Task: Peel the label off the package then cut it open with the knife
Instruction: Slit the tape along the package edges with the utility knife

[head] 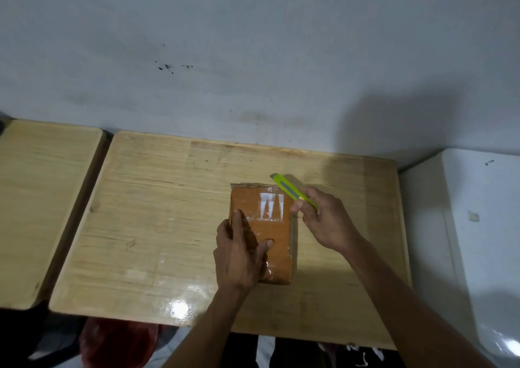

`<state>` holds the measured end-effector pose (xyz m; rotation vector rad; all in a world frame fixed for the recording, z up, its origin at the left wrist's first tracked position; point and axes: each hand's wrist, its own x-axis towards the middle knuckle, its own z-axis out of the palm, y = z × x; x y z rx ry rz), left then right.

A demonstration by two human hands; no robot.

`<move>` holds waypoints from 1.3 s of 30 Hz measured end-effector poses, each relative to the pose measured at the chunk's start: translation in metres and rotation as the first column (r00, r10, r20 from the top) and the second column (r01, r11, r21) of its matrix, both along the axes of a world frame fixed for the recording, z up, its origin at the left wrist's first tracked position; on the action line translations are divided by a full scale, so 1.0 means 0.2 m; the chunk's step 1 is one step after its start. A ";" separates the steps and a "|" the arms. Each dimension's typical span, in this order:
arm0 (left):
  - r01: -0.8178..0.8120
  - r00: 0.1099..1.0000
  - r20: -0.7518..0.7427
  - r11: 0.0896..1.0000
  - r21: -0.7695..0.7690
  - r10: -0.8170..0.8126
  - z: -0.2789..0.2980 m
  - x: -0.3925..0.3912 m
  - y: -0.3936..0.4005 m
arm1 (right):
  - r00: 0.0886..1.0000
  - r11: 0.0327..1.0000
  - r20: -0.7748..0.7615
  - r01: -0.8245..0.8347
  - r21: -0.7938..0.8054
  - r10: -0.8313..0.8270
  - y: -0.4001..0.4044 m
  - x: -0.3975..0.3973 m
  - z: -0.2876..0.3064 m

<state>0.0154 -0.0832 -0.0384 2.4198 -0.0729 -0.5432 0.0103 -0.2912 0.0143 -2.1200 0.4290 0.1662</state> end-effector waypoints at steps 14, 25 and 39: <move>0.072 0.967 0.235 0.991 0.114 -0.098 -0.05 -0.04 -0.01 | 0.957 0.951 0.059 -0.273 -0.145 0.284 -0.14 0.15 -0.11; 0.077 0.952 0.276 0.978 0.193 -0.130 -0.08 -0.07 -0.02 | 0.785 0.777 0.127 -0.551 -0.304 0.606 -0.16 0.35 -0.09; 0.077 0.937 0.318 0.973 0.218 -0.145 -0.09 -0.07 -0.02 | 0.652 0.687 0.262 -0.569 -0.452 0.712 -0.08 0.46 -0.07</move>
